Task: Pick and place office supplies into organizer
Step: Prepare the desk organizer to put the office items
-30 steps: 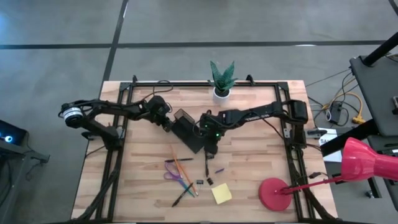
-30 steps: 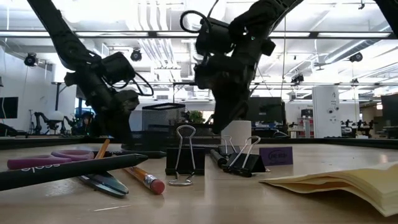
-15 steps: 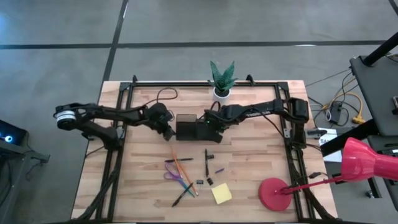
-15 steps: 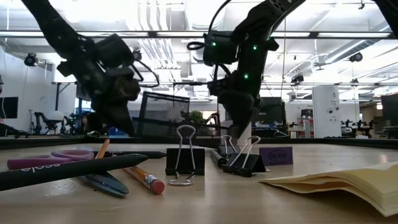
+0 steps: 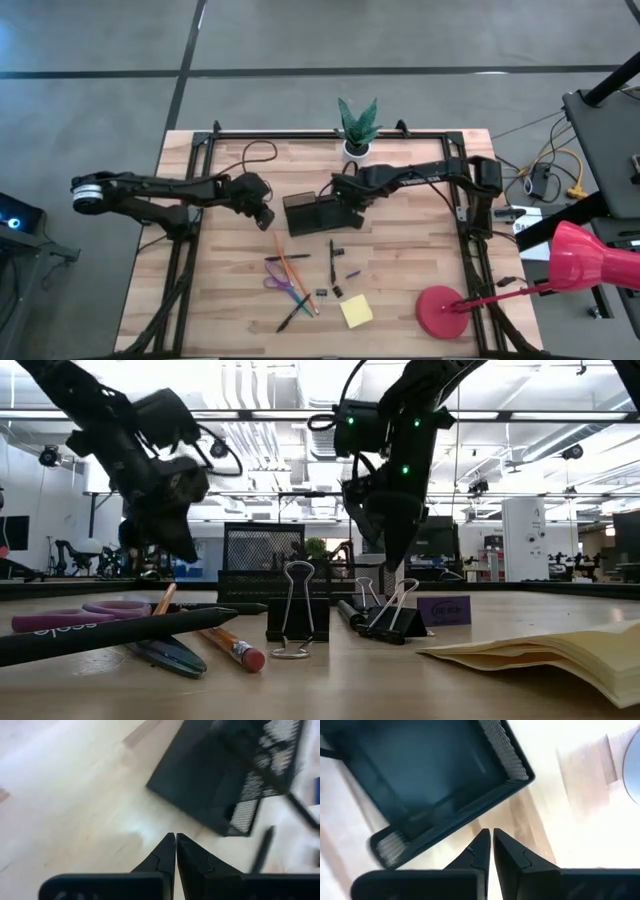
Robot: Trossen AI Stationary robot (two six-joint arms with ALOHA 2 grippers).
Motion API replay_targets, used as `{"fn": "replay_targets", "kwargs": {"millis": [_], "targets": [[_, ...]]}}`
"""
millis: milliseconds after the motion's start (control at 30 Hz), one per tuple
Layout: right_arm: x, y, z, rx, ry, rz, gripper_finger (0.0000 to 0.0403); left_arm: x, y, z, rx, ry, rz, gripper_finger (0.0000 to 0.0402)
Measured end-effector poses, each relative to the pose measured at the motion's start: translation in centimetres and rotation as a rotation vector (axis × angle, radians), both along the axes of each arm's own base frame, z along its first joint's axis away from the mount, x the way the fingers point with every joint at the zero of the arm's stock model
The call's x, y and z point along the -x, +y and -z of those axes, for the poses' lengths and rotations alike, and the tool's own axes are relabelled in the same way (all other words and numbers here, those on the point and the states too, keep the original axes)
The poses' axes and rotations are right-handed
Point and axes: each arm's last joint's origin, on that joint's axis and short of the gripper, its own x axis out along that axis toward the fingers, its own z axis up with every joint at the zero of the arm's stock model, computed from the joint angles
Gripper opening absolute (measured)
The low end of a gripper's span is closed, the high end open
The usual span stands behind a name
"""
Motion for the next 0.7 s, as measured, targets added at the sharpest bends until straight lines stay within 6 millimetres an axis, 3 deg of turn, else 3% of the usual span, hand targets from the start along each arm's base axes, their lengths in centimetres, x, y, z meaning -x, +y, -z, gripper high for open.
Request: {"fn": "replay_targets", "kwargs": {"millis": [200,500,700], "targets": [[0.5,0.0,-1.4,0.005,-0.027,-0.001,0.0013,-1.1,0.3,-0.9,0.005,-0.143,-0.022,0.0],[1.1,0.2,-3.0,0.003,-0.064,0.028,0.0013,-3.0,1.0,1.1,-0.029,-0.085,-0.033,0.0],[1.5,0.6,-3.8,-0.006,-0.082,0.053,0.0013,-3.8,2.0,0.6,-0.075,-0.18,-0.074,0.0]]}}
